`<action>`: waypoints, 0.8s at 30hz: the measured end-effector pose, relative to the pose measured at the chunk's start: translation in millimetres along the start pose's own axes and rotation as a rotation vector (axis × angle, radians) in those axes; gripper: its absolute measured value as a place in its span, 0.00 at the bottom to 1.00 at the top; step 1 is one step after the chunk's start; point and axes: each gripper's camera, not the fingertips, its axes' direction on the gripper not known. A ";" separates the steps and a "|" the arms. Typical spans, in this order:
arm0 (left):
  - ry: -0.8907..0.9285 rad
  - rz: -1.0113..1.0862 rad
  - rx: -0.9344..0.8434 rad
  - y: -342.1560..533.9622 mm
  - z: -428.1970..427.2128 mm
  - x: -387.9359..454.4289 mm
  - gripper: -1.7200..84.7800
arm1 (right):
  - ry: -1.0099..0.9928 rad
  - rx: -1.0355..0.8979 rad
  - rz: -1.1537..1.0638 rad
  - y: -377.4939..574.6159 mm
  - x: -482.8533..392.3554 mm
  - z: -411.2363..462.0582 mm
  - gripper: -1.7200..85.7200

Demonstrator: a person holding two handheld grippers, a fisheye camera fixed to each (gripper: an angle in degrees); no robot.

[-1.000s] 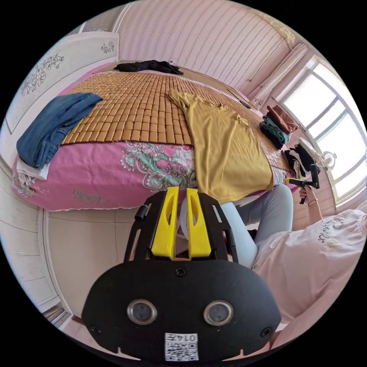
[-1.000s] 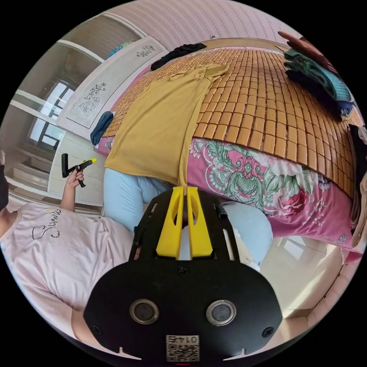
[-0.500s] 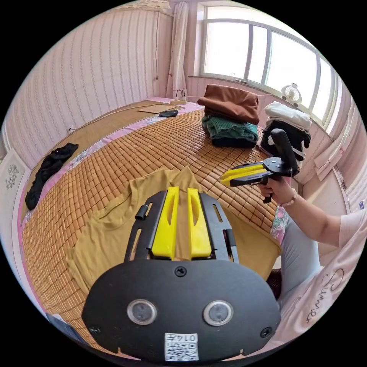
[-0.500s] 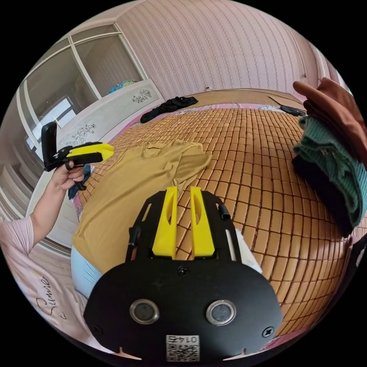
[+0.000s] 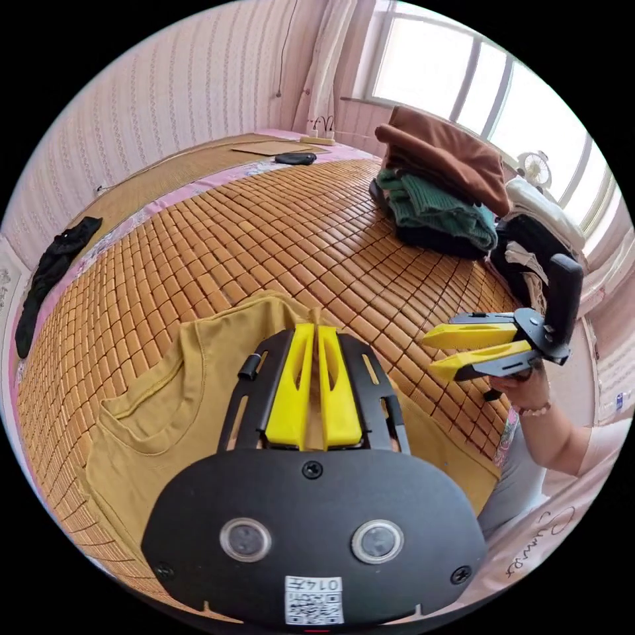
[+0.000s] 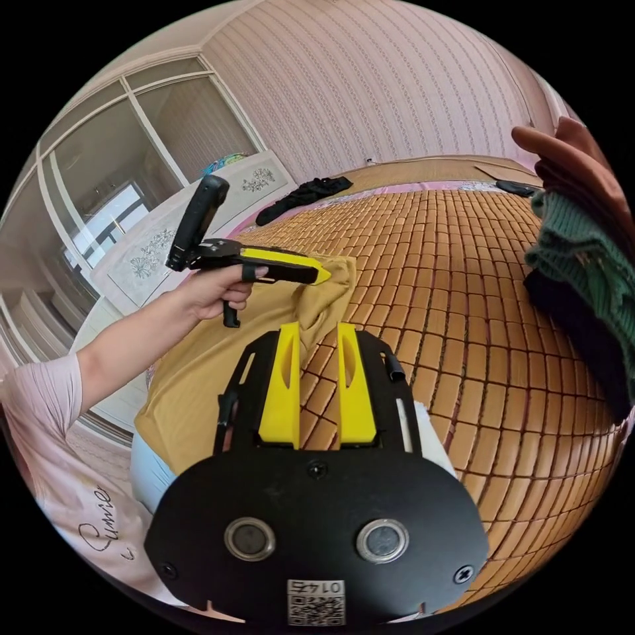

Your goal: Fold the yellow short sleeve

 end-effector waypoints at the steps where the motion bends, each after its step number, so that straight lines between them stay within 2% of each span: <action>1: 0.004 -0.027 0.023 16.7 -9.8 -7.9 0.01 | 0.006 -0.023 -0.009 -3.1 -2.7 5.1 0.12; 5: 0.030 -0.106 0.022 59.7 -12.4 -33.0 0.01 | 0.046 -0.087 -0.066 -22.0 -15.2 21.8 0.12; 12: 0.040 -0.153 0.000 59.2 -4.6 -46.1 0.01 | 0.138 -0.244 -0.212 -80.9 -44.6 79.9 0.12; 15: 0.027 -0.133 -0.025 51.3 0.4 -40.8 0.01 | 0.186 -0.299 -0.177 -103.9 -34.0 102.7 0.14; 18: 0.008 -0.100 -0.056 43.4 7.4 -33.0 0.01 | 0.290 -0.258 -0.047 -124.4 -1.6 106.2 0.14; 21: -0.006 -0.089 -0.064 37.4 9.3 -28.5 0.01 | 0.247 -0.305 0.053 -131.1 31.5 116.2 0.09; 24: 0.005 -0.097 -0.058 33.0 7.3 -28.7 0.01 | 0.105 -0.309 0.021 -126.5 43.5 96.8 0.02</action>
